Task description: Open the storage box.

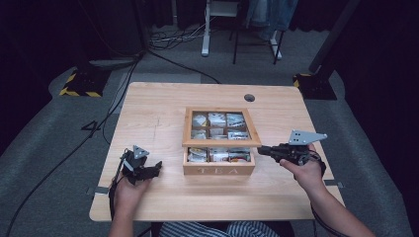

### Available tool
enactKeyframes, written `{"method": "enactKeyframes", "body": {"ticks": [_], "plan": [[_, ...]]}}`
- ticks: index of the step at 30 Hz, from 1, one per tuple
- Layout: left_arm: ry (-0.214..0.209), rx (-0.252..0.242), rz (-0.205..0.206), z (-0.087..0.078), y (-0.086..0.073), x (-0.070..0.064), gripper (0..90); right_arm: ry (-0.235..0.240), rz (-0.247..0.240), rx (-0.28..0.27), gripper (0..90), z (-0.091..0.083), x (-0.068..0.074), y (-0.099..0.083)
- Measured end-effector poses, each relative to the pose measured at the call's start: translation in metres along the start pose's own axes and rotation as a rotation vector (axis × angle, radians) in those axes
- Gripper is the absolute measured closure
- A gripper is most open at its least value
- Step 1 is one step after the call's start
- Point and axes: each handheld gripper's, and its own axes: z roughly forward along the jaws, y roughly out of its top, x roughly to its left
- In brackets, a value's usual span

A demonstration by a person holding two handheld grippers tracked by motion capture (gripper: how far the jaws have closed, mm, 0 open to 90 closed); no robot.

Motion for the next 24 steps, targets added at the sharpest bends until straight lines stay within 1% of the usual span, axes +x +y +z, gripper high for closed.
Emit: {"method": "enactKeyframes", "body": {"ticks": [2,4,10,14,16,18,19,21,22,24], "plan": [[0.002,-0.001,-0.002,0.0,0.0,0.0,23.4,-0.002,0.001,-0.005,90.0,0.0,0.0,0.001],[0.004,-0.001,-0.005,0.001,0.001,0.0,23.2,-0.006,0.002,-0.022,90.0,0.001,-0.001,0.005],[0.004,0.005,-0.007,0.001,0.001,-0.001,22.5,-0.011,-0.006,-0.031,90.0,0.003,-0.001,0.011],[0.013,0.003,-0.017,0.003,0.002,-0.002,19.0,-0.023,-0.02,-0.042,90.0,0.003,-0.003,0.019],[0.012,0.005,-0.015,0.003,0.002,-0.002,18.2,-0.037,-0.037,-0.048,90.0,0.003,-0.004,0.027],[0.02,0.011,-0.024,0.003,0.003,-0.002,17.4,-0.039,-0.041,-0.05,90.0,0.003,-0.005,0.028],[0.02,0.012,-0.028,0.004,0.003,-0.002,15.5,-0.039,-0.042,-0.048,90.0,0.004,-0.005,0.03],[0.022,0.014,-0.026,0.004,0.004,-0.002,14.7,-0.04,-0.044,-0.046,90.0,0.006,-0.006,0.032],[0.023,0.014,-0.025,0.005,0.004,-0.002,14.5,-0.046,-0.054,-0.05,90.0,0.007,-0.006,0.033],[0.024,0.014,-0.025,0.005,0.004,-0.002,14.5,-0.052,-0.059,-0.055,90.0,0.007,-0.007,0.034]]}}
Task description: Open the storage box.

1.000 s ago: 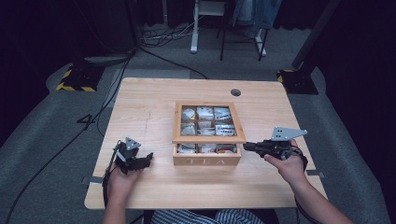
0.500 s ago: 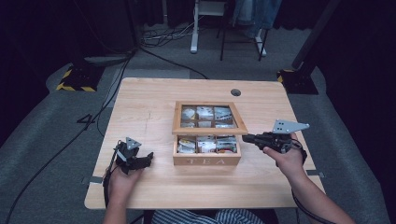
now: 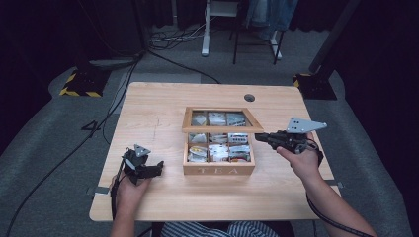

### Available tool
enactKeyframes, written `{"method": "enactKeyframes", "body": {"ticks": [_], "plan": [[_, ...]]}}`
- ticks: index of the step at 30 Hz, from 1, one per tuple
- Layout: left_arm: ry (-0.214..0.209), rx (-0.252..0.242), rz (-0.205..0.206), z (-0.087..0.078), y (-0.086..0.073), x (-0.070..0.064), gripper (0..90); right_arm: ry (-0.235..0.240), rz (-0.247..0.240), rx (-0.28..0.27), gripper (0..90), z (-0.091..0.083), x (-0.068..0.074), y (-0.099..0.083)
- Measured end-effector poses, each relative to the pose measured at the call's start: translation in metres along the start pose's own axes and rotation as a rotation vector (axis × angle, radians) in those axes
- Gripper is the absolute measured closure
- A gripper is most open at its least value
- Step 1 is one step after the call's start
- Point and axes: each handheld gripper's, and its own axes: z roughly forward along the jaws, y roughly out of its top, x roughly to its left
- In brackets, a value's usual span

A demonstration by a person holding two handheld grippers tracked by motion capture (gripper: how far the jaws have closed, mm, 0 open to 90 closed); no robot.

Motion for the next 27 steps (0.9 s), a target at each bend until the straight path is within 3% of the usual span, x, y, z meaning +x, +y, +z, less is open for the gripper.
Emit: {"method": "enactKeyframes", "body": {"ticks": [8,18,27], "plan": [[0.001,0.0,0.001,0.0,0.0,0.0,14.5,-0.028,0.019,-0.065,90.0,0.006,-0.007,0.016],[0.0,0.0,0.001,-0.001,-0.001,0.002,15.7,-0.06,-0.014,-0.074,90.0,0.008,-0.01,0.024],[0.003,-0.004,0.003,-0.001,-0.001,0.004,16.5,-0.061,-0.01,-0.072,90.0,0.011,-0.012,0.026]]}}
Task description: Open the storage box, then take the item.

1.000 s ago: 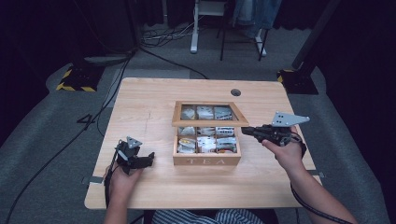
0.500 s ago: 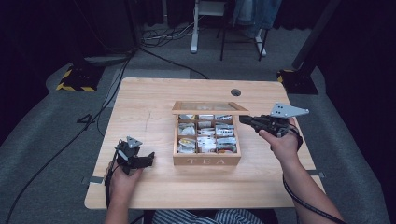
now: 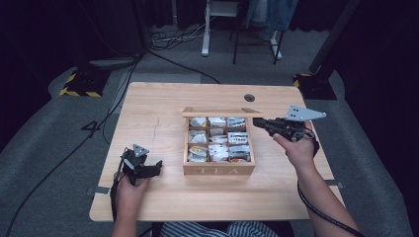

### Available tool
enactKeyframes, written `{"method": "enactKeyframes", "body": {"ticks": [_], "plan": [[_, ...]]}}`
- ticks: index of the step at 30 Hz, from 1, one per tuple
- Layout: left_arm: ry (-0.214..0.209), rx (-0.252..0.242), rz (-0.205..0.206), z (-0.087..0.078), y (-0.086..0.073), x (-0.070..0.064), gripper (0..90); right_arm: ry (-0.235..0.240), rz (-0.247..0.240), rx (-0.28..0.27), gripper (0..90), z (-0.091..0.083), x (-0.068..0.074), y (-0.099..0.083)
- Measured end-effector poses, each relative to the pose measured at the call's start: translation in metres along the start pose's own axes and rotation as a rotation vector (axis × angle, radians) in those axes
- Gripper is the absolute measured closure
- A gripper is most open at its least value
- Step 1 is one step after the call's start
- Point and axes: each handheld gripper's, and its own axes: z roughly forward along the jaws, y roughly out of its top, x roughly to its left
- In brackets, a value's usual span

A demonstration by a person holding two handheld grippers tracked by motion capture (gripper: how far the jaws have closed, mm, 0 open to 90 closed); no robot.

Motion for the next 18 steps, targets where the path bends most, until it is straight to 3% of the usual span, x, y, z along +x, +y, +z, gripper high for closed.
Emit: {"method": "enactKeyframes", "body": {"ticks": [7,18], "plan": [[0.017,0.001,-0.019,-0.0019,-0.002,0.0002,15.8,0.003,0.017,-0.008,90.0,0.0041,-0.0013,0.002],[0.02,0.004,-0.023,-0.0022,-0.0019,0.0005,15.5,0.003,-0.002,-0.005,90.0,0.0025,-0.0001,-0.0001]]}}
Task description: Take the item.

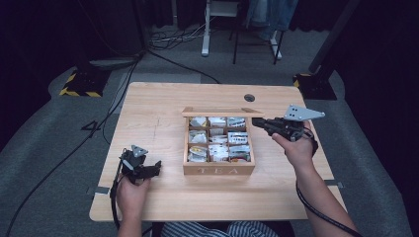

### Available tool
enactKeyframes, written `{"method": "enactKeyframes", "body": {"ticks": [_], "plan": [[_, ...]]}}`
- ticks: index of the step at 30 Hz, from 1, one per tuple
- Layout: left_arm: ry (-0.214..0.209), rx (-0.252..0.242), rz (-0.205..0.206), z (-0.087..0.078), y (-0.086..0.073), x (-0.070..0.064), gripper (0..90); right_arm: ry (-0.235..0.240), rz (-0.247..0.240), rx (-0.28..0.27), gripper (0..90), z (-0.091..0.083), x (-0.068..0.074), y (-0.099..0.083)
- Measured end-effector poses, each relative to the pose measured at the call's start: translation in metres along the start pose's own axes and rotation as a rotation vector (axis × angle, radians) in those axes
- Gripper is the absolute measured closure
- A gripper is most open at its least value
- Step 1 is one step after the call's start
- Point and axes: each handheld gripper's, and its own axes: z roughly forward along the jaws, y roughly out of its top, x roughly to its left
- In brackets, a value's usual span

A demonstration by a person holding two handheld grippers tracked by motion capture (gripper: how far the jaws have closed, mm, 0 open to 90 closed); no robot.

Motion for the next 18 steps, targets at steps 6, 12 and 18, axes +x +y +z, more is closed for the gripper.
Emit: {"method": "enactKeyframes", "body": {"ticks": [6,12,18], "plan": [[0.043,0.009,-0.061,-0.003,0.001,-0.001,22.1,0.007,-0.002,-0.005,90.0,0.001,0.0,-0.001],[0.017,0.088,-0.152,-0.012,0.012,-0.001,36.0,0.009,-0.004,-0.005,90.0,0.001,-0.001,-0.001],[-0.043,-0.007,-0.135,-0.034,0.017,-0.005,38.4,0.018,0.0,-0.013,90.0,0.001,-0.002,-0.002]]}}
